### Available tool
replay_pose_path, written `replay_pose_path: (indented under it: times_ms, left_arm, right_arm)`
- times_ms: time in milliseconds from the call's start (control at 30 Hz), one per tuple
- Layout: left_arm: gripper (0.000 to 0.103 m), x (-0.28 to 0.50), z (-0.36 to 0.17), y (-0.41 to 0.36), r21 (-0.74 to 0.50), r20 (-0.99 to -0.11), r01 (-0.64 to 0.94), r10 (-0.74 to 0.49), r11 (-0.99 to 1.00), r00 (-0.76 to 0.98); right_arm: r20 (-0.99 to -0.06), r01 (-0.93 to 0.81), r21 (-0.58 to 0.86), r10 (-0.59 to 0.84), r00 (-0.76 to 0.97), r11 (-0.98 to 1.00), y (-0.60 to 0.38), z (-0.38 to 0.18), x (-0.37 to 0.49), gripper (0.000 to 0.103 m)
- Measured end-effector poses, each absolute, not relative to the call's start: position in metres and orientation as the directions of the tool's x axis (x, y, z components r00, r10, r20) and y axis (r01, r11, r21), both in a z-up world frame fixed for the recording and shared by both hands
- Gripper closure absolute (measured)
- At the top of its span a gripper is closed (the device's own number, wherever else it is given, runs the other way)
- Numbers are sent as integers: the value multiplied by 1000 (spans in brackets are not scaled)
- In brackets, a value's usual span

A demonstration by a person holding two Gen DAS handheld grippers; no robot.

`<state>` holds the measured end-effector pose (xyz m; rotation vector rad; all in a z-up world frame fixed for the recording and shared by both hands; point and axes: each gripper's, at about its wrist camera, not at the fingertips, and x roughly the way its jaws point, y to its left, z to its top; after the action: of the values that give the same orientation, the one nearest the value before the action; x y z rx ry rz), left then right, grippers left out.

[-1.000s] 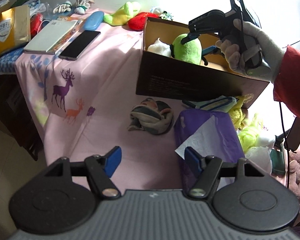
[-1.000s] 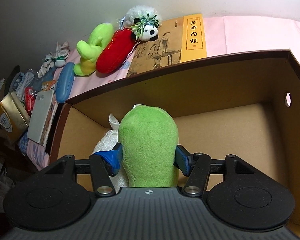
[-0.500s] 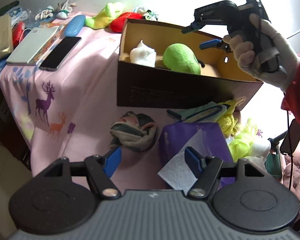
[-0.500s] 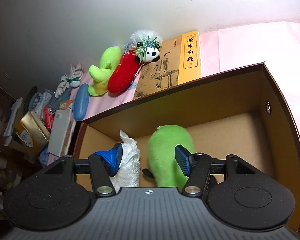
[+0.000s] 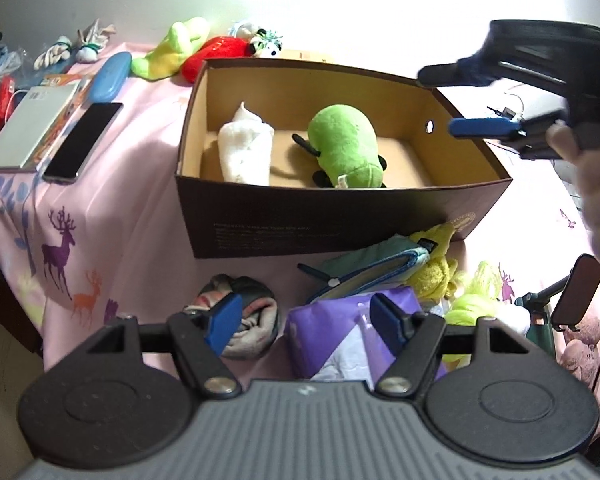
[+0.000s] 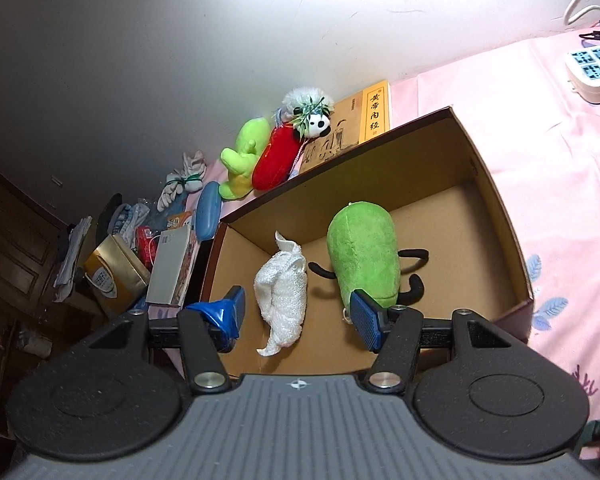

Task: Organize soft objects
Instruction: 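Grasp the grey-pink sock bundle with the left gripper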

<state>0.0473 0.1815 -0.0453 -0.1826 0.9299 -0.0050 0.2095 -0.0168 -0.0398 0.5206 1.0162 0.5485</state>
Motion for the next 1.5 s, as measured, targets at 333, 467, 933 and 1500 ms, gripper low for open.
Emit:
replay_pose_path:
  times_ms: [333, 467, 933, 1500]
  left_arm:
    - [30, 66, -52, 198, -142, -814, -150, -29, 978, 580]
    - [30, 72, -56, 214, -168, -824, -211, -20, 963, 566]
    - [22, 81, -100, 215, -78, -859, -303, 90, 950, 504]
    - [53, 63, -104, 212, -117, -848, -345, 87, 931, 523]
  right_arm:
    - [-608, -160, 627, 607, 512, 762, -79, -30, 154, 59]
    - [-608, -163, 617, 598, 522, 770, -103, -27, 142, 59]
    - [-603, -143, 599, 561, 567, 788, -167, -12, 110, 59]
    - [-652, -120, 698, 696, 300, 706, -138, -61, 80, 60]
